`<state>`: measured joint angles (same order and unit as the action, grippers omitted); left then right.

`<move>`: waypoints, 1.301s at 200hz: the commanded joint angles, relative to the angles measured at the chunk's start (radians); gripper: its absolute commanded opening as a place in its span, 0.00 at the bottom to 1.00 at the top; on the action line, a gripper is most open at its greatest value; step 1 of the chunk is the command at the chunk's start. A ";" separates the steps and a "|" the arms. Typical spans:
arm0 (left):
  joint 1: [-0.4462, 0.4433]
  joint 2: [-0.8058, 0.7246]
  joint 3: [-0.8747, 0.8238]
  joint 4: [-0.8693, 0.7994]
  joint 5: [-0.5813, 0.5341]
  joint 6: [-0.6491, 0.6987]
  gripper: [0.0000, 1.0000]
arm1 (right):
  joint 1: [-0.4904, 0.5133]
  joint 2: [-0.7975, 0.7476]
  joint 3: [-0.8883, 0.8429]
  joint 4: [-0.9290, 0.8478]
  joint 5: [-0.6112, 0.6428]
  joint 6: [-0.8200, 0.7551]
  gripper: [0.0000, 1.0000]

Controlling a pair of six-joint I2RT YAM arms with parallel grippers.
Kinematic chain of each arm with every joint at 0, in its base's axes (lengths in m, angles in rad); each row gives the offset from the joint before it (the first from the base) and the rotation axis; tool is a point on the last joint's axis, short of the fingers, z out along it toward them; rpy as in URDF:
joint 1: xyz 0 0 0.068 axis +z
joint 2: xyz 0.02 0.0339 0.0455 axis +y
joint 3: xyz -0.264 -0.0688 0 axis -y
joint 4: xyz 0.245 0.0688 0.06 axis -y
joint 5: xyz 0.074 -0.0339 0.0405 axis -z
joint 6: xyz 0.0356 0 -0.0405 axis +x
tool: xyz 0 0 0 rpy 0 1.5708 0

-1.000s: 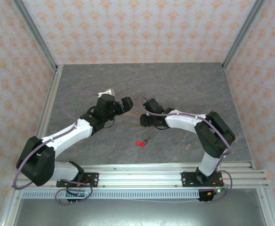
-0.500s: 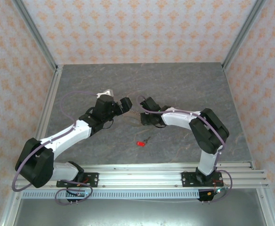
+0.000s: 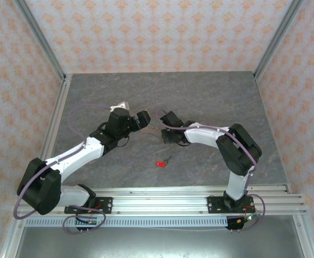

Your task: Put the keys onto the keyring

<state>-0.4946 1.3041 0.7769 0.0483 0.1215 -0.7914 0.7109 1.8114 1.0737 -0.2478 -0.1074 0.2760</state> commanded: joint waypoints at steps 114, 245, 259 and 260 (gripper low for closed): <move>0.008 -0.013 -0.012 -0.004 -0.025 0.006 1.00 | 0.004 -0.023 -0.023 -0.023 0.020 -0.018 0.08; 0.083 -0.146 0.131 -0.182 0.019 0.074 1.00 | -0.096 -0.310 0.223 -0.090 -0.208 -0.178 0.00; 0.098 -0.163 0.152 -0.200 0.037 0.088 1.00 | -0.126 -0.337 0.214 -0.038 -0.290 -0.178 0.00; 0.098 -0.164 0.154 -0.202 0.037 0.089 1.00 | -0.129 -0.339 0.213 -0.036 -0.296 -0.178 0.00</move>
<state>-0.4210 1.1797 0.8757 -0.0853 0.1307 -0.7490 0.6254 1.5146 1.2865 -0.3527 -0.2436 0.1276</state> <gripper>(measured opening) 0.998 0.044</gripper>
